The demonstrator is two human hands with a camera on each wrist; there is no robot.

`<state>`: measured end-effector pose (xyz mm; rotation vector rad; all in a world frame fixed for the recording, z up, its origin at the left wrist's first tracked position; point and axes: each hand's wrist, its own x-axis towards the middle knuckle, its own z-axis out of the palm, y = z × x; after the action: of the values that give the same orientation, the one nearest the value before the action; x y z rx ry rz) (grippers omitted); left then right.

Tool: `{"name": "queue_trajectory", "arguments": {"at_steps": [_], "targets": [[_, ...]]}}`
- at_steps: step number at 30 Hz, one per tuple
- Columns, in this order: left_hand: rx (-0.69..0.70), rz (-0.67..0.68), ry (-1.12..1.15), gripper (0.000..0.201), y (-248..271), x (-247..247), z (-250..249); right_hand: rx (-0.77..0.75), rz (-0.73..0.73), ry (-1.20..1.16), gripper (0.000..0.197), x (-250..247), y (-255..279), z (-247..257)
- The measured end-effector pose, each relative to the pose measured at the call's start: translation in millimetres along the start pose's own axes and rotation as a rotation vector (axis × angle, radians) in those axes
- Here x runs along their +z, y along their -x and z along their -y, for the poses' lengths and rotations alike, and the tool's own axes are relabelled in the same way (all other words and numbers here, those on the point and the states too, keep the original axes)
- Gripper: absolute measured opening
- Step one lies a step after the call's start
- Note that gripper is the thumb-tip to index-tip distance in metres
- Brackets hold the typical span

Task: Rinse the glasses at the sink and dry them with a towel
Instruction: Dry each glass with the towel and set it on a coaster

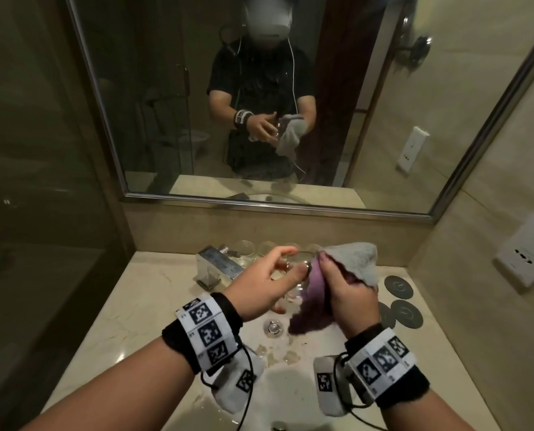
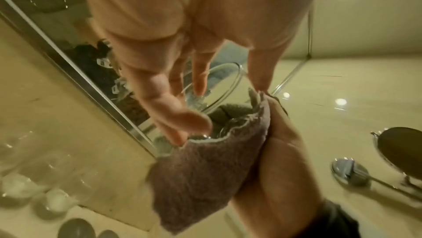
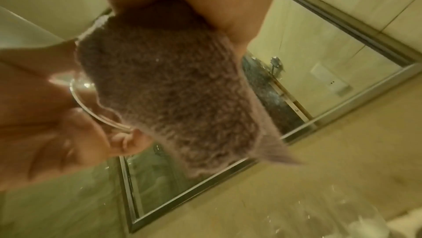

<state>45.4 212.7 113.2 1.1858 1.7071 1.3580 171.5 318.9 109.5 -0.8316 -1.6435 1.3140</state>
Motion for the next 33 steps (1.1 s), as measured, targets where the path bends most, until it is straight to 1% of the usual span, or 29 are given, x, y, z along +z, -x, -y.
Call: {"name": "queue_trajectory", "arguments": {"at_steps": [1, 2, 3, 4, 5, 6, 7, 8, 9, 11, 12, 13, 14, 15, 17, 18, 19, 20, 21, 22, 24, 25, 26, 27, 28, 29, 30, 31, 33], "targets": [[-0.005, 0.003, 0.060, 0.059, -1, 0, 0, -0.135, -0.011, 0.053, 0.012, 1, 2, -2], [0.031, -0.001, 0.046, 0.055, -1, 1, 0, -0.198, -0.020, 0.100, 0.011, 1, 2, -5], [0.106, 0.001, -0.037, 0.058, -1, 1, 2, -0.060, 0.003, -0.027, 0.008, 2, -1, -3], [0.195, -0.008, -0.189, 0.062, -1, 1, 4, 0.093, 0.004, -0.130, 0.010, 3, -7, -2], [0.291, -0.023, -0.333, 0.066, -1, 1, 5, 0.325, 0.088, -0.268, 0.017, 4, -12, -1], [0.340, -0.032, -0.403, 0.069, 0, 0, 6, 0.512, 0.189, -0.401, 0.024, 4, -16, -3], [0.315, -0.029, -0.377, 0.072, 0, 0, 6, 0.584, 0.216, -0.469, 0.030, 4, -17, -3], [0.236, -0.029, -0.305, 0.075, -1, 0, 6, 0.574, 0.211, -0.471, 0.031, 5, -16, -3], [0.143, -0.027, -0.214, 0.080, -2, -1, 3, 0.499, 0.164, -0.427, 0.029, 6, -15, -4], [-0.039, -0.004, -0.006, 0.084, -3, -3, 0, 0.236, 0.055, -0.223, 0.021, 7, -10, -6], [-0.079, -0.003, 0.080, 0.078, -4, -3, -1, 0.120, 0.017, -0.108, 0.014, 7, -8, -7], [-0.067, -0.003, 0.096, 0.070, -4, -3, -1, 0.075, 0.005, -0.095, 0.006, 8, -7, -9], [-0.002, -0.009, 0.023, 0.066, -2, -4, 0, 0.104, -0.008, -0.137, 0.002, 10, -8, -8], [0.087, -0.006, -0.118, 0.066, -1, -3, 4, 0.218, 0.020, -0.211, 0.007, 11, -12, -9], [0.314, -0.010, -0.404, 0.069, -1, -5, 13, 0.546, 0.174, -0.377, 0.025, 11, -19, -9], [0.384, 0.006, -0.466, 0.070, -1, -6, 17, 0.639, 0.246, -0.438, 0.027, 11, -18, -5], [0.387, 0.026, -0.460, 0.071, 0, -7, 18, 0.642, 0.268, -0.465, 0.027, 13, -17, -8], [0.352, 0.027, -0.422, 0.072, 0, -8, 19, 0.590, 0.242, -0.451, 0.028, 14, -17, -13], [0.276, 0.018, -0.359, 0.076, 0, -9, 18, 0.493, 0.194, -0.408, 0.029, 15, -15, -14], [0.162, 0.020, -0.250, 0.080, 1, -9, 16, 0.370, 0.137, -0.360, 0.032, 16, -12, -14], [-0.047, 0.028, 0.090, 0.083, 1, -9, 13, 0.128, 0.100, -0.276, 0.034, 14, -9, -16], [-0.096, 0.022, 0.211, 0.079, 1, -8, 13, 0.047, 0.107, -0.272, 0.033, 14, -7, -16], [-0.093, 0.006, 0.237, 0.073, 1, -7, 13, 0.011, 0.118, -0.284, 0.031, 14, -8, -18], [-0.051, -0.010, 0.175, 0.069, 1, -6, 16, 0.024, 0.136, -0.295, 0.027, 14, -9, -19], [0.004, -0.015, 0.069, 0.067, 2, -6, 18, 0.066, 0.153, -0.312, 0.021, 15, -10, -17], [0.060, -0.016, -0.052, 0.068, 4, -6, 20, 0.150, 0.167, -0.326, 0.013, 15, -14, -17], [0.112, -0.016, -0.171, 0.069, 5, -7, 22, 0.275, 0.201, -0.346, 0.010, 16, -16, -15], [0.169, -0.011, -0.284, 0.072, 6, -8, 25, 0.420, 0.245, -0.374, 0.014, 16, -18, -14], [0.273, 0.020, -0.479, 0.078, 7, -8, 30, 0.657, 0.349, -0.434, 0.034, 15, -18, -16]]}}
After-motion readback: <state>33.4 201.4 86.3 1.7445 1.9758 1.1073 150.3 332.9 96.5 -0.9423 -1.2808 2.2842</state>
